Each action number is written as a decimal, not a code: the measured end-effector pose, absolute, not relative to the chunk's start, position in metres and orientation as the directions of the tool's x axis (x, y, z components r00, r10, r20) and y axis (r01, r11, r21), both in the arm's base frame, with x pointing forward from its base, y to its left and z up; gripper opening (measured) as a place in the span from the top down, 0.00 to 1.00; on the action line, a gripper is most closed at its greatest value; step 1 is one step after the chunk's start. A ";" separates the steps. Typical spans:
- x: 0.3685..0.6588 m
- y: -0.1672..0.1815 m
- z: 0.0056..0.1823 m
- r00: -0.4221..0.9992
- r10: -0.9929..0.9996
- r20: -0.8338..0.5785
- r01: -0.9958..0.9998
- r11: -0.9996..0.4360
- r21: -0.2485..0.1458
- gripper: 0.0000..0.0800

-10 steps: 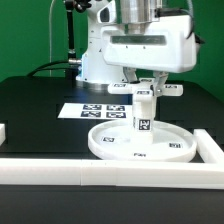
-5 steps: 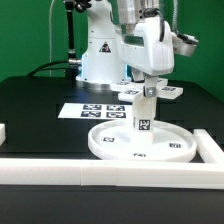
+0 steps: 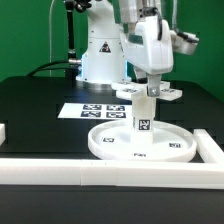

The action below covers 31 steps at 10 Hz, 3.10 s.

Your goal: Assemble round table

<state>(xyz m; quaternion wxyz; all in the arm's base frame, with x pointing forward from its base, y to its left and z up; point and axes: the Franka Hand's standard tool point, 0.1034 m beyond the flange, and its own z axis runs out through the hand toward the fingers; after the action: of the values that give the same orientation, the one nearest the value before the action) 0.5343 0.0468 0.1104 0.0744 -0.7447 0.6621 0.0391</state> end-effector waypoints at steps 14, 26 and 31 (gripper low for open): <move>0.539 0.062 0.118 0.928 -0.371 -0.028 -0.370 -0.913 -0.172 0.19; 0.539 0.041 0.108 0.912 0.404 0.068 0.410 -0.901 -0.140 0.19; 0.538 0.038 0.103 0.906 0.419 0.062 0.423 -0.895 -0.141 0.19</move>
Offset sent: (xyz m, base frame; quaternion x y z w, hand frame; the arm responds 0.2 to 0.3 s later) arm 0.0000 0.0000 0.0000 0.0000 0.0000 0.0000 1.0000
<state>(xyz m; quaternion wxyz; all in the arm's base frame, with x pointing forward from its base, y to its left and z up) 0.5376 0.0378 0.1031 0.0758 -0.9733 -0.2162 -0.0151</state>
